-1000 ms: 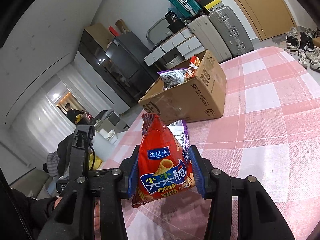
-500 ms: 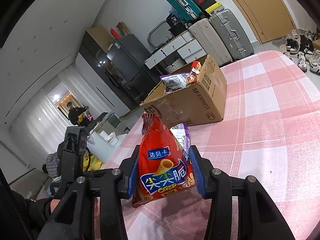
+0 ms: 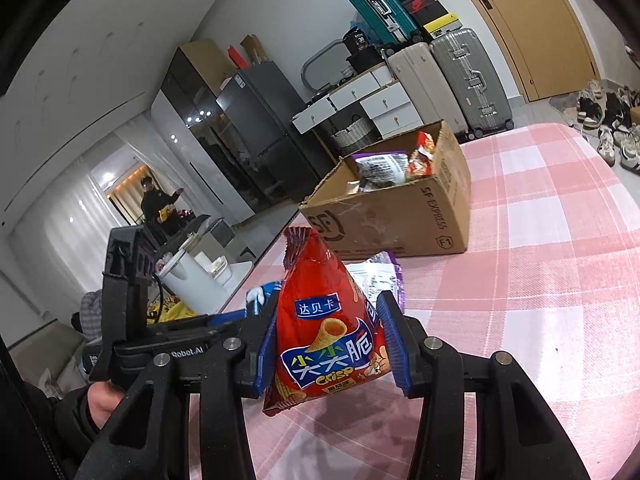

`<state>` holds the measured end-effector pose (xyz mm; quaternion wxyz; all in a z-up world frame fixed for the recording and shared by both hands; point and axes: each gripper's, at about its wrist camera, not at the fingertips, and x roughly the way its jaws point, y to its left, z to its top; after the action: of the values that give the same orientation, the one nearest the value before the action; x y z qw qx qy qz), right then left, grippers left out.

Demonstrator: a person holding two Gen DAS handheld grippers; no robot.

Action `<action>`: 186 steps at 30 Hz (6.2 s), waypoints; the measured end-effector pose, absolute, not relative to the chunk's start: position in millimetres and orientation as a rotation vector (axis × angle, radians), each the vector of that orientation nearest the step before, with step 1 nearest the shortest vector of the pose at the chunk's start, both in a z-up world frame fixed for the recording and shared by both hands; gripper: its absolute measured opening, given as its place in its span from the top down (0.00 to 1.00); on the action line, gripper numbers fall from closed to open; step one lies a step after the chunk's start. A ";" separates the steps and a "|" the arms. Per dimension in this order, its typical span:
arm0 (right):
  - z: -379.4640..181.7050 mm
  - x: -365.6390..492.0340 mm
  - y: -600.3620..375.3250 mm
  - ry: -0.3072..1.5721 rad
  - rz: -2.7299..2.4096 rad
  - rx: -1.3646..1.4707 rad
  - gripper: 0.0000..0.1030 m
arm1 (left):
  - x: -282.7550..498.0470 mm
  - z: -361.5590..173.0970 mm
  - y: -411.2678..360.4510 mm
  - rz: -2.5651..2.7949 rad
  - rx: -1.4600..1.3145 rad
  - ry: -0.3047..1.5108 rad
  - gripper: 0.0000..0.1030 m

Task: Organize snacks
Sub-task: 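Close the left tool on the blue Oreo pack while the right holds the chip bag, then carry the Oreo pack and chip bag over the SF box with both tools, then open both tools to drop the snacks into the SF box, then move both tools back toward the last two snacks on the table, then close the right tool on the white-purple snack bag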

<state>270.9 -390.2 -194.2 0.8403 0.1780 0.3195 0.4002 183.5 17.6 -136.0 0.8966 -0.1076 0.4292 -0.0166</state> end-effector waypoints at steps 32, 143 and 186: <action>-45.3 357.8 -333.6 0.523 0.749 0.165 0.55 | 265.0 1.6 63.3 -0.152 -0.152 0.710 0.59; -203.0 306.9 -321.1 0.735 0.601 0.221 0.01 | 197.9 -133.1 66.9 0.048 -0.218 0.794 0.01; -265.5 387.7 -226.2 0.881 0.647 0.077 0.41 | 205.6 -195.0 89.0 0.052 -0.314 0.928 0.01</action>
<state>387.7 -226.2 -265.5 0.8536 0.0367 0.4189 0.3075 205.6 89.0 -195.0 0.8821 -0.1506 0.4457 0.0249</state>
